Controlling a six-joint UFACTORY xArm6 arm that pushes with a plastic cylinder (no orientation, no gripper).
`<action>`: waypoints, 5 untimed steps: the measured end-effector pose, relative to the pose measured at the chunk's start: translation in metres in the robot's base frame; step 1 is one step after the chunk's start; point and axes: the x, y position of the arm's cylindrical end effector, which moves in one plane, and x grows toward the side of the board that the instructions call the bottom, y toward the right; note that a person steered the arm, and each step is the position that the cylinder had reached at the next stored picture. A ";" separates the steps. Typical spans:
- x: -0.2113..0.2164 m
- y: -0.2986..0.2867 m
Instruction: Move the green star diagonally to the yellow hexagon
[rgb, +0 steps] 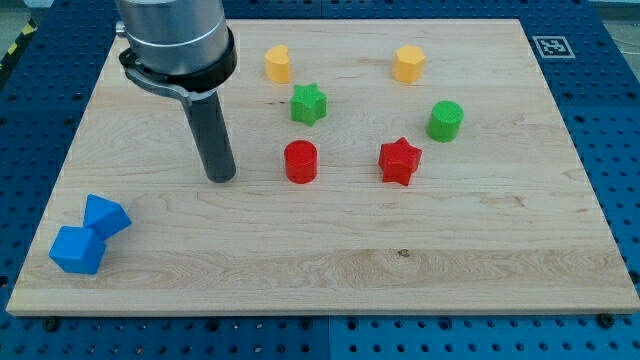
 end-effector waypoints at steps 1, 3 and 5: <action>0.000 0.000; -0.026 0.015; -0.041 0.029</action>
